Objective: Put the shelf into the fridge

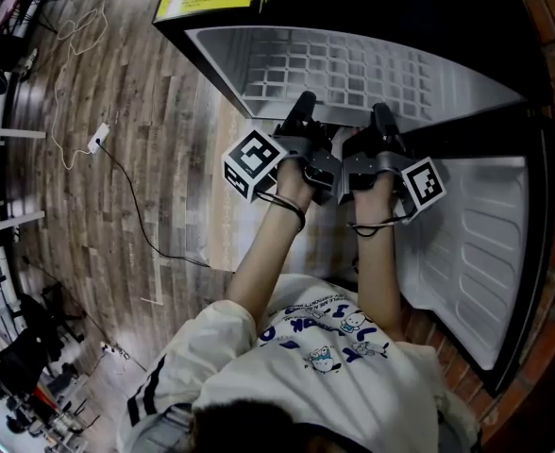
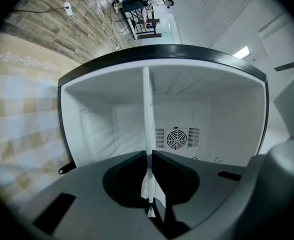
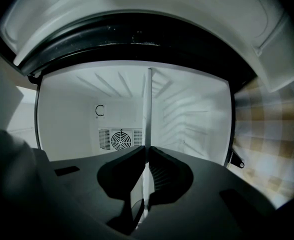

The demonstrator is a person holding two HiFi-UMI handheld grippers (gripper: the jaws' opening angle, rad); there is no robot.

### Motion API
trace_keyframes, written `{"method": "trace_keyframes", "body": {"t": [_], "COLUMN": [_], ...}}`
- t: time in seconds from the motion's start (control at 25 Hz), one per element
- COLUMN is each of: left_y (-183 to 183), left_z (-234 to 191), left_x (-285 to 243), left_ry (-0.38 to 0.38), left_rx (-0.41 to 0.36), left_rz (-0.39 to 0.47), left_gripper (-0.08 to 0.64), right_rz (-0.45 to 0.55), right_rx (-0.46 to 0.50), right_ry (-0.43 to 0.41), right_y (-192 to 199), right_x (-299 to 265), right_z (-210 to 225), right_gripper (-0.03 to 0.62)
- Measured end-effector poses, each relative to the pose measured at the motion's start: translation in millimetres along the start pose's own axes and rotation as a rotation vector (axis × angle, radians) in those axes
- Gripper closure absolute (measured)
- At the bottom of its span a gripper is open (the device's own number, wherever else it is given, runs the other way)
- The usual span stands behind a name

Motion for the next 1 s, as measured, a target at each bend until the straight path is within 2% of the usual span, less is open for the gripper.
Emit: {"method": "trace_keyframes", "body": {"t": [0.56, 0.8, 1.0], "left_y": [-1, -4, -2], "left_z": [2, 16, 7], "left_x": [-1, 0, 0], "left_ry": [0.005, 0.004, 0.009], "left_rx": [-0.011, -0.005, -0.013], "left_rz": [-0.005, -0.007, -0.008], "left_gripper": [0.518, 0.518, 0.518], "right_rz": [-0.008, -0.007, -0.008], "right_rx": [0.003, 0.012, 0.01], "right_ry": [-0.011, -0.009, -0.012], "right_y": [0, 2, 0], "right_x": [-1, 1, 1], "right_z": [-2, -17, -6], "right_gripper": [0.549, 0.549, 0.549]}}
Point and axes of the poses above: the fingertips, and each gripper's own axes: x backward along the fingers, z to its right, y out of its underside, the point moved 6 cm from there along x, backward along the fingers, and after that the axes turned 13 degrees about z, right-handed, at the moved point
